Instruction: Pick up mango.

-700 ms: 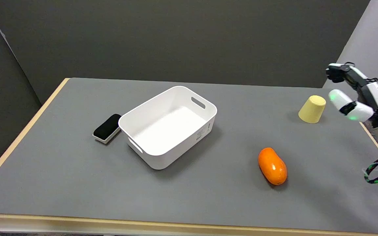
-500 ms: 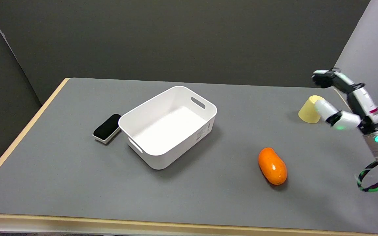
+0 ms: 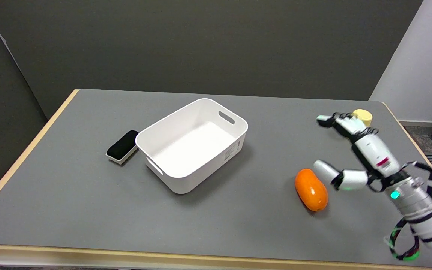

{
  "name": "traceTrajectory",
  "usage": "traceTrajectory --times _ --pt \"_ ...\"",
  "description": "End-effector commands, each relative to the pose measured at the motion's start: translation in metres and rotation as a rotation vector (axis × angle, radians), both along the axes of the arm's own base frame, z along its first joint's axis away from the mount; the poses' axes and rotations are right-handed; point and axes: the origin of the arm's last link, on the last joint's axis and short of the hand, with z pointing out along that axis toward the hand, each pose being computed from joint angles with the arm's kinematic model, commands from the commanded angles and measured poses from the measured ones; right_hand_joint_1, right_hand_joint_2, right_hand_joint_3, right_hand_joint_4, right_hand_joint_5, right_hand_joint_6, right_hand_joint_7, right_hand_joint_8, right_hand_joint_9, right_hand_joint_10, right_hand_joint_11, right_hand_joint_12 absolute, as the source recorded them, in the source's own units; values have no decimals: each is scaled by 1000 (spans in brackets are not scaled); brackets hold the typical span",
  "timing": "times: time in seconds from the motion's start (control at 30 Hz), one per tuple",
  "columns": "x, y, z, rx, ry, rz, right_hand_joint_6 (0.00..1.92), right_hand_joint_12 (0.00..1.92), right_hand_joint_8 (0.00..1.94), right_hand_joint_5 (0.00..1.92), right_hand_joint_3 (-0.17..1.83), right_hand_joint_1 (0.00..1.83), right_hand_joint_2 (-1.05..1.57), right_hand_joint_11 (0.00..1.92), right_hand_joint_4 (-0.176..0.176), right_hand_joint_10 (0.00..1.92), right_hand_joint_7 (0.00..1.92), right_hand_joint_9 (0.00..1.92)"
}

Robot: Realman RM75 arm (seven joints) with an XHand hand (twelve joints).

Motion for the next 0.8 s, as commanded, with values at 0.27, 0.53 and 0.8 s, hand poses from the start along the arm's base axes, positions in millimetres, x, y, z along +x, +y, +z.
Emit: traceTrajectory --times 0.27,0.53,0.8 --pt "-27 9 -40 -112 223 -141 462 1247 448 230 778 426 606 0 -118 865 296 137" --pt "-32 2 -33 -295 371 -173 489 1133 489 198 890 369 559 -1 -130 788 237 115" --pt "-33 8 -61 -368 368 -171 495 1157 517 177 874 340 560 -1 -176 815 251 132"
